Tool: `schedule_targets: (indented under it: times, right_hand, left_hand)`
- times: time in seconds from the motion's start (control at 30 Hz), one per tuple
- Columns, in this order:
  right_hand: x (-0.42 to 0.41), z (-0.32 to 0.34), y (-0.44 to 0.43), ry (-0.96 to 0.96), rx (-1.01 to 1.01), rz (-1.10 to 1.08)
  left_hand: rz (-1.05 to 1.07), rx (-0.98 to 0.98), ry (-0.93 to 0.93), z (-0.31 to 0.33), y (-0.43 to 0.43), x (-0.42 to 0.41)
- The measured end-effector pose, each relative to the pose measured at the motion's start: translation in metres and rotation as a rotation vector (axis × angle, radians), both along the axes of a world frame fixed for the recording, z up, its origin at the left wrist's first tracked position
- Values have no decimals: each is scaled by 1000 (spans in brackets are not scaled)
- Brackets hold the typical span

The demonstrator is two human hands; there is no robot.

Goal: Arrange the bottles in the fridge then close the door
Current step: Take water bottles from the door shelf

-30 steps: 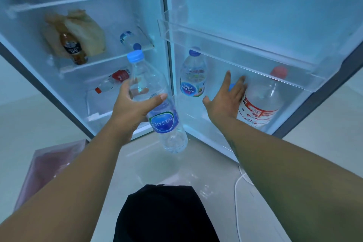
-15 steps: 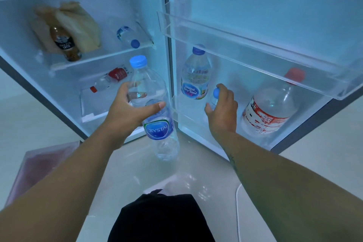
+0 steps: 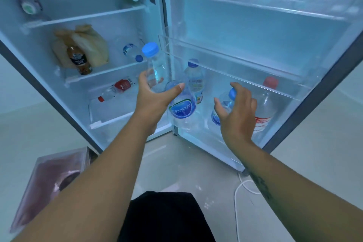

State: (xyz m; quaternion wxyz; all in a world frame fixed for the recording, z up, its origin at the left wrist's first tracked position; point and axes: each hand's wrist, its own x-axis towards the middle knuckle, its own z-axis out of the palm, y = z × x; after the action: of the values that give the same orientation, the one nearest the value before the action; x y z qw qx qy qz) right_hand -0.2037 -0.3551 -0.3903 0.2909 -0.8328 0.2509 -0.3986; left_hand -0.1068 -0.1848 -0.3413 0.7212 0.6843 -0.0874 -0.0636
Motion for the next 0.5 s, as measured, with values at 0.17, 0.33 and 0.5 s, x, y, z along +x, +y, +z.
schedule_targets:
  times: [0.17, 0.33, 0.5]
  right_hand:
    - [-29, 1, -12, 5, 39, 28]
    - [-31, -3, -19, 17, 2, 26]
    - [-24, -11, -26, 7, -32, -1]
  left_hand:
    - [55, -88, 40, -28, -40, -18]
    - [6, -48, 16, -49, -72, -20]
    - [-214, 143, 1, -70, -86, -11]
